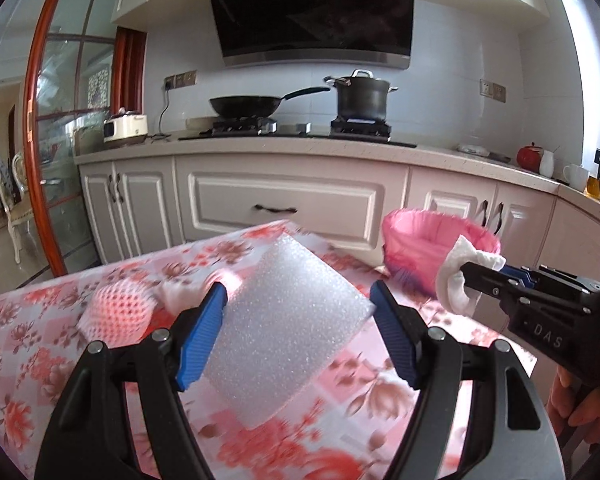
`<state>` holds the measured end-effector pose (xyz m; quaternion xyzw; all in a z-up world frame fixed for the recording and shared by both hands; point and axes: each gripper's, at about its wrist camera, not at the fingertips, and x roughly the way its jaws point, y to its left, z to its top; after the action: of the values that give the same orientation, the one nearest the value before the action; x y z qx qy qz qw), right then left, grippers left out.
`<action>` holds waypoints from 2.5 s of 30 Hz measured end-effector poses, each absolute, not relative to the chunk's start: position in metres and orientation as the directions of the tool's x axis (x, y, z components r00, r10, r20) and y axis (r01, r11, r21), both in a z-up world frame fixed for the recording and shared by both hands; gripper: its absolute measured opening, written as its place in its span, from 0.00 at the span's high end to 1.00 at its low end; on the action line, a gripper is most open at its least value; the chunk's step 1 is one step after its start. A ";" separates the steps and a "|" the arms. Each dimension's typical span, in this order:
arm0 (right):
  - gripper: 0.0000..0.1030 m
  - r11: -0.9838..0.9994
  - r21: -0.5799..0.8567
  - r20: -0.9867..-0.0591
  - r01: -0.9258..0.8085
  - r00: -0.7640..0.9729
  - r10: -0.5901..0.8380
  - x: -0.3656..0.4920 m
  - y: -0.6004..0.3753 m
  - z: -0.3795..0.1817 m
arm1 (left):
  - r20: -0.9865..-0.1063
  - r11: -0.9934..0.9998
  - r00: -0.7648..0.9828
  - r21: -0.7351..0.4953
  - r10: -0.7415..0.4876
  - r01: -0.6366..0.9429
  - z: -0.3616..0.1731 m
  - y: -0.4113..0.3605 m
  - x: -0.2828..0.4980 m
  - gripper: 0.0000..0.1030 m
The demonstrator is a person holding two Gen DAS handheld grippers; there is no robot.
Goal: Collect trash
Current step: 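Carry the tissue and foam block over the wastebasket and open both tools, then move both tools back over the table and grasp a white fruit net with the right tool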
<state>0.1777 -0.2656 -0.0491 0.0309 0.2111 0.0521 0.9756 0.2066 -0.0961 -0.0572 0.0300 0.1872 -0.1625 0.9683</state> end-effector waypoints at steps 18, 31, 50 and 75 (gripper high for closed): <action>0.78 0.997 0.030 -0.327 0.075 0.943 -0.061 0.195 -0.368 -0.019 | -0.314 0.884 0.840 0.004 -0.442 0.467 -0.029 -0.222 0.272 0.31; 0.78 0.989 0.074 -0.329 0.129 0.939 -0.098 0.256 -0.451 -0.025 | -0.328 0.846 0.799 -0.004 -0.504 0.532 -0.034 -0.302 0.353 0.30; 0.46 0.974 0.168 -0.385 0.154 0.919 -0.080 0.306 -0.509 -0.071 | -0.406 0.833 0.741 -0.106 -0.535 0.543 -0.062 -0.368 0.441 0.14; 0.24 0.988 0.152 -0.340 0.017 0.940 0.036 0.222 -0.393 -0.027 | -0.344 0.920 0.862 -0.013 -0.372 0.392 -0.048 -0.189 0.296 0.05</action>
<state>0.2215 -0.3933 -0.0270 0.0766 0.1737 0.0047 0.9818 0.2965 -0.1887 -0.0481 0.0286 0.1722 -0.1979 0.9645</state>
